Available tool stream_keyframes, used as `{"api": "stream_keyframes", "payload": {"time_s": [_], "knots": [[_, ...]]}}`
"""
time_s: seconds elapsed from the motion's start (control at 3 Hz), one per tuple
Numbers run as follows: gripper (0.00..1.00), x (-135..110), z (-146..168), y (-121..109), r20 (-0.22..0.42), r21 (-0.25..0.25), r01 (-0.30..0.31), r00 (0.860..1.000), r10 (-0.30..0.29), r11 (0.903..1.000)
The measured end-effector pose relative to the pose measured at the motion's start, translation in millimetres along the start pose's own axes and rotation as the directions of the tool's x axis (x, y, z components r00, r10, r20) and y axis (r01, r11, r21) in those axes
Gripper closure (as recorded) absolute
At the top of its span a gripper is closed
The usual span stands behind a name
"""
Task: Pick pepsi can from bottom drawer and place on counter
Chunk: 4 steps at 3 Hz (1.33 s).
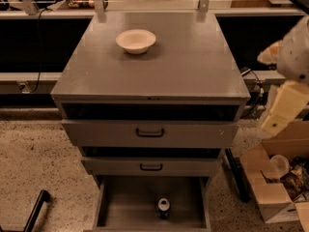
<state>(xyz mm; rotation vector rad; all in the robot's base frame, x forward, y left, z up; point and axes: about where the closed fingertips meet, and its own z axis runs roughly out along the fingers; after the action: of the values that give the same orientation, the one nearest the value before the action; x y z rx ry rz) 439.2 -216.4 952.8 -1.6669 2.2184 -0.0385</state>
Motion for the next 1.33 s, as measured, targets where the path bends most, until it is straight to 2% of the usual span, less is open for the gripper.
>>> {"api": "stream_keyframes", "payload": {"time_s": [0.33,0.67,1.0,1.33], "knots": [[0.0,-1.8,42.1,40.4,0.144,-0.03,0.006,0.99,-0.002,0.9995],[0.0,17.1,102.8,81.2,0.292,-0.069,-0.028,0.955,0.047,0.9972],[0.0,40.7,120.5,100.0,0.341,-0.05,-0.094,0.934,0.105,0.9943],[0.0,31.2,143.3,107.0,0.388,-0.077,-0.086,0.915,0.109,0.9933]]}}
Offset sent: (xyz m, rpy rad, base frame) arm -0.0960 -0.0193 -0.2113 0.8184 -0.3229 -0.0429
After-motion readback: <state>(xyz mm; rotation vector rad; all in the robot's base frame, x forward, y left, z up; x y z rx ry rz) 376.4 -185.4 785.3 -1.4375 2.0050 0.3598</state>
